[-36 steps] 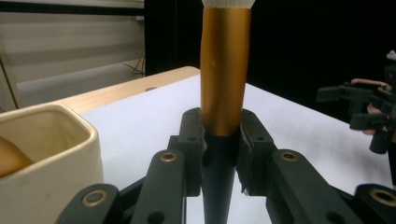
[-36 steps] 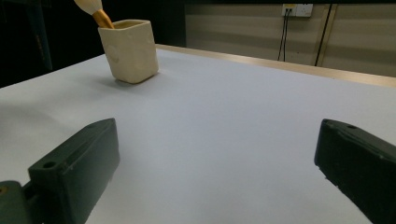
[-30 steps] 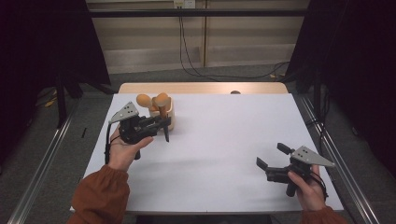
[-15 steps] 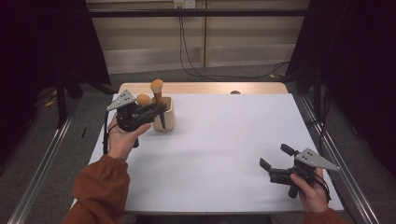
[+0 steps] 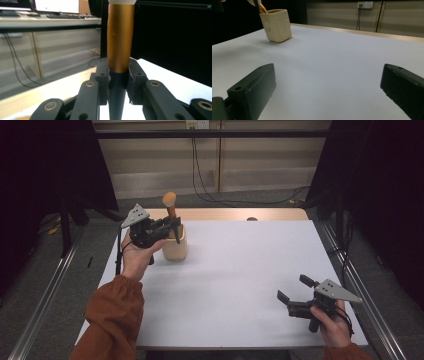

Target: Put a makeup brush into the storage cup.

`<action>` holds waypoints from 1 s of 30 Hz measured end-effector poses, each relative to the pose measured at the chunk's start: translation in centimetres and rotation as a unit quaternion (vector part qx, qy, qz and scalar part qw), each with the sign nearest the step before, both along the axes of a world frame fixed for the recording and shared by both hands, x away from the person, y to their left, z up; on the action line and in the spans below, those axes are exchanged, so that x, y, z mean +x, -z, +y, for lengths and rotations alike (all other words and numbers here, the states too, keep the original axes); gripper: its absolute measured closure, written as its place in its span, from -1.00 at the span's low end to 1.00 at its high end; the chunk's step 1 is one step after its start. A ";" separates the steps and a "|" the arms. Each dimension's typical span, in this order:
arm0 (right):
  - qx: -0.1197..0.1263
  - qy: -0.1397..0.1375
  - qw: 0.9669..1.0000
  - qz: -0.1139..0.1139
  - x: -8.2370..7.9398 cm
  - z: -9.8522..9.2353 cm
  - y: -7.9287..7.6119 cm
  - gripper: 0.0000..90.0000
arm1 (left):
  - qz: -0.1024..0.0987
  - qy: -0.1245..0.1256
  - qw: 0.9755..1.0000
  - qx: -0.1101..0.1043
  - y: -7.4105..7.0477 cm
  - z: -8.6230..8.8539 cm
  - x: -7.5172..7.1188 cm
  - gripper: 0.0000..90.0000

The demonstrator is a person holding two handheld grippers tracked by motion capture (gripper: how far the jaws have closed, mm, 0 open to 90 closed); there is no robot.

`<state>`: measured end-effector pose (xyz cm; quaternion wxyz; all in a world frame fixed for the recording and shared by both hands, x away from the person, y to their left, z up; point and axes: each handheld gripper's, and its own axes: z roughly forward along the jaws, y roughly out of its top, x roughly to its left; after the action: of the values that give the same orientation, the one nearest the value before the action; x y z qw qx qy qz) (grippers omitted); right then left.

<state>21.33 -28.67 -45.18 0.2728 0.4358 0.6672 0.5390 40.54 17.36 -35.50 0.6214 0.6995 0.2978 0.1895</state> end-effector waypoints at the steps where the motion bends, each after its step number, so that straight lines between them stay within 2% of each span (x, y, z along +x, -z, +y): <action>1: 0.001 0.000 1.000 0.000 0.0 0.0 0.0 -1.00 | 0.001 -0.004 1.000 0.000 0.0 -0.1 0.2 0.65; 7: 0.004 0.000 1.000 -0.001 -0.1 0.0 -0.1 -1.00 | 0.001 -0.013 1.000 0.006 0.1 -0.4 1.3 0.65; 11: 0.005 -0.002 1.000 -0.001 -0.1 0.0 -0.1 -1.00 | -0.007 -0.020 1.000 0.016 0.3 -0.7 1.9 0.65; 17: 0.006 -0.004 1.000 0.000 0.0 0.0 0.0 -1.00 | 0.000 -0.027 0.999 0.025 1.1 -0.7 2.7 0.65; 19: 0.004 -0.006 1.000 -0.001 -0.1 0.0 0.0 -1.00 | 0.000 -0.031 0.999 0.034 1.3 -0.8 2.8 0.65; 30: 0.005 0.000 1.000 -0.002 -0.1 0.0 0.0 -1.00 | 0.010 -0.027 0.998 0.050 2.5 -1.2 3.0 0.65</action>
<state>21.24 -28.69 -45.14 0.2718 0.4366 0.6638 0.5430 43.51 16.14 -37.96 0.5774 0.7233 0.3125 0.2140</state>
